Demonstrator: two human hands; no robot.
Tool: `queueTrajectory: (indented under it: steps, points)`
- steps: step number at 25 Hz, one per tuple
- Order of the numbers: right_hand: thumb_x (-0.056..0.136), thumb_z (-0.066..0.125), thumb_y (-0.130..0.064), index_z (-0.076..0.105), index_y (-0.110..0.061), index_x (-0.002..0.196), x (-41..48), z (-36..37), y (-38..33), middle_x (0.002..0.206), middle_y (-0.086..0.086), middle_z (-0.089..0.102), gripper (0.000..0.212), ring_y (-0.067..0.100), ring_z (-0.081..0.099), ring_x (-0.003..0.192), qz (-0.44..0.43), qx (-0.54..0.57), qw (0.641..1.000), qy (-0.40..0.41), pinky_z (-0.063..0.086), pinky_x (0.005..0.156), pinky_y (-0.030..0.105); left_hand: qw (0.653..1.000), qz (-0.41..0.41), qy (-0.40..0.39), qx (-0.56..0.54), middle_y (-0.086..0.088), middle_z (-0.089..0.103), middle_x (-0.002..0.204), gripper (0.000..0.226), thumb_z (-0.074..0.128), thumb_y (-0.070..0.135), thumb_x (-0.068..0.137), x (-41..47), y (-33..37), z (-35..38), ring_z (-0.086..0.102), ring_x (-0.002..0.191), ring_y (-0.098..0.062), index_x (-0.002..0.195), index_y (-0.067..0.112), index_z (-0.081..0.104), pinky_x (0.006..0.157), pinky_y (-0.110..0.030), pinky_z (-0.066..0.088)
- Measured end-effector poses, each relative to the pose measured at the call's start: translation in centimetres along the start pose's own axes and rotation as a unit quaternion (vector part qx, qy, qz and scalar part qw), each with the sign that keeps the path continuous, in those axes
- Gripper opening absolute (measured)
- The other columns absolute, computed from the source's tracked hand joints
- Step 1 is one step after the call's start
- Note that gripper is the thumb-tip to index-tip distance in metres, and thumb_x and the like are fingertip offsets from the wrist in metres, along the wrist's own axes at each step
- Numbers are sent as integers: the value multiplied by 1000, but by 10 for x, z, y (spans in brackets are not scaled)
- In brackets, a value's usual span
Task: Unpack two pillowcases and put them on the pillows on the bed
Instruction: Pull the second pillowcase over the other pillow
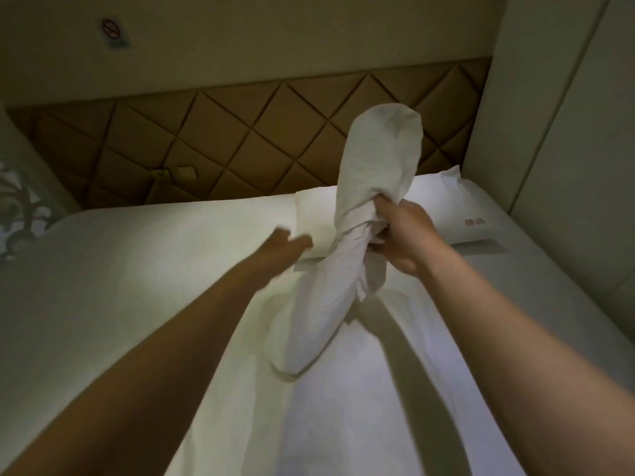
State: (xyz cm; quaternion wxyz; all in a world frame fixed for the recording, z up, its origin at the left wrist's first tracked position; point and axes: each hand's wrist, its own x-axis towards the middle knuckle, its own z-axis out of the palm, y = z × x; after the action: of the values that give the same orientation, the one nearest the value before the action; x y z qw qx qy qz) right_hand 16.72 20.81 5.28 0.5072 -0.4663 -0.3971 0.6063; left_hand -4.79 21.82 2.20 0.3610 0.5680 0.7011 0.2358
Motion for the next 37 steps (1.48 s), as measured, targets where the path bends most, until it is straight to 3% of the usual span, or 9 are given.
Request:
queueTrajectory:
  steps: [3, 5, 12, 16, 19, 24, 28, 33, 37]
  points:
    - [96, 58, -28, 59, -4, 125, -11, -10, -21, 124, 16, 66, 37, 34, 66, 109, 61, 180, 980, -54, 55, 91, 48, 970, -82, -170, -154, -5, 65, 115, 47, 57, 62, 85, -24, -59, 42, 62, 95, -19, 104, 20, 67, 90, -34, 45]
    - [94, 59, -27, 69, 1, 114, -19, -13, -27, 120, 16, 68, 35, 32, 68, 107, 92, 220, 968, -73, 55, 92, 46, 922, -43, -248, -293, 0, 69, 121, 44, 59, 55, 90, -34, -64, 68, 65, 109, -20, 118, 22, 69, 98, -36, 46]
    - [93, 57, -51, 61, -11, 121, -25, -15, -32, 114, 8, 69, 49, 25, 65, 106, 67, -55, 995, 41, 47, 100, 36, 898, 67, -264, -346, 0, 67, 125, 64, 81, 16, 71, -38, -7, 84, 61, 116, -22, 130, 27, 58, 95, -42, 52]
    - [95, 49, -57, 58, -15, 105, -24, -14, -35, 92, 3, 68, 44, 20, 66, 87, 28, -126, 985, 119, 50, 85, 32, 960, 78, 1, -271, 7, 55, 135, 105, 87, 56, 52, -49, 12, 72, 56, 119, -16, 142, 31, 38, 97, -45, 53]
    - [97, 53, -48, 60, -14, 119, -27, -6, -28, 97, 8, 75, 40, 27, 74, 86, 16, -3, 997, 76, 59, 81, 46, 938, 194, 231, -169, 8, 44, 124, 82, 81, 56, 66, -64, 14, 73, 50, 108, -6, 130, 28, 37, 86, -17, 51]
    - [96, 53, -50, 63, -8, 105, -32, -2, -35, 95, 11, 74, 44, 27, 72, 90, -16, -44, 996, 74, 58, 85, 47, 965, 244, 88, -48, 6, 62, 84, 7, 61, 27, 91, -55, 21, 70, 59, 79, -8, 91, 20, 60, 74, -28, 52]
    - [90, 51, -64, 59, -15, 83, -33, -21, -47, 76, 5, 62, 50, 21, 61, 72, -57, -254, 951, 167, 48, 57, 28, 964, 222, 86, -121, 3, 57, 68, 15, 60, 18, 91, -44, 24, 33, 52, 64, -13, 78, 11, 60, 62, -29, 43]
    - [84, 60, -63, 48, -13, 70, -29, -29, -54, 66, 6, 47, 54, 19, 49, 57, -107, -472, 865, 132, 35, 53, 27, 960, 207, -28, -184, -7, 61, 75, 14, 65, 14, 90, -58, 46, -14, 56, 68, -18, 83, 14, 53, 62, -31, 44]
    - [77, 73, -57, 59, -32, 111, -43, -12, -44, 105, -11, 59, 45, 9, 61, 90, -130, -530, 834, -82, 52, 73, 29, 964, 206, -94, -142, -6, 58, 73, 16, 68, 14, 89, -75, 60, -31, 57, 63, -17, 83, 15, 54, 57, -28, 48]
